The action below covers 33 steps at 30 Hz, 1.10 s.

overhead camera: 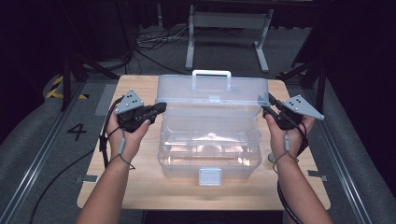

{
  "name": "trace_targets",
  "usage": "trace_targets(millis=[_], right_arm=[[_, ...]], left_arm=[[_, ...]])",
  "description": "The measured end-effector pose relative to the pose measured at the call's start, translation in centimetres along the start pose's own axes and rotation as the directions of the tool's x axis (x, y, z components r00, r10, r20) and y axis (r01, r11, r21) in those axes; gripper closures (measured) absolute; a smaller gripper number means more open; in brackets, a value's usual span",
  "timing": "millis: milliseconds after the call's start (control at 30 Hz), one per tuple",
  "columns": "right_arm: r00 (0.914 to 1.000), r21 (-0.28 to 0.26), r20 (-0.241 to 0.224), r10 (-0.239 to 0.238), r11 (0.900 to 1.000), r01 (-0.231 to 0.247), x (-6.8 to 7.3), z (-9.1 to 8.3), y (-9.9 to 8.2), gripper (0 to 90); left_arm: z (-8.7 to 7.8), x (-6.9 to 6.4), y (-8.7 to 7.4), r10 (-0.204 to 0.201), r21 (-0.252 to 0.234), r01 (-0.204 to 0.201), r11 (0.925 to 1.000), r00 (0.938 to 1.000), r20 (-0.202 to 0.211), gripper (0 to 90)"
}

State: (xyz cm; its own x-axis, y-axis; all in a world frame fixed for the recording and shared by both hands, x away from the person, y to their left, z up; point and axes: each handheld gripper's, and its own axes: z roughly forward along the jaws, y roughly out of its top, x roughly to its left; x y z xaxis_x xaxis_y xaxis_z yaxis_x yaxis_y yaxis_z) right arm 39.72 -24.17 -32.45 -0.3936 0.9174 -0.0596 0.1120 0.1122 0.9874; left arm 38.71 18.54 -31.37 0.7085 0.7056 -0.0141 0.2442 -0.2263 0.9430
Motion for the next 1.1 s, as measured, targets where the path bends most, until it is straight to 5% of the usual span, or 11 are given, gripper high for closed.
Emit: trace_targets(millis=[400, 1100], right_arm=[[0.9994, 0.009, 0.034, 0.002, 1.0000, -0.003, 0.0, 0.0, 0.5, 74.2], [0.9976, 0.000, 0.068, 0.007, 1.0000, -0.007, -0.5, 1.9, 1.6, 74.9]], left_arm=[[-0.5, 0.0, 0.1, 0.008, 0.013, -0.009, 0.9999, 0.9998, 0.019, 84.5], [-3.6, 1.6, -2.4, -0.058, 0.056, 0.062, 0.9965, 0.9956, -0.073, 80.1]])
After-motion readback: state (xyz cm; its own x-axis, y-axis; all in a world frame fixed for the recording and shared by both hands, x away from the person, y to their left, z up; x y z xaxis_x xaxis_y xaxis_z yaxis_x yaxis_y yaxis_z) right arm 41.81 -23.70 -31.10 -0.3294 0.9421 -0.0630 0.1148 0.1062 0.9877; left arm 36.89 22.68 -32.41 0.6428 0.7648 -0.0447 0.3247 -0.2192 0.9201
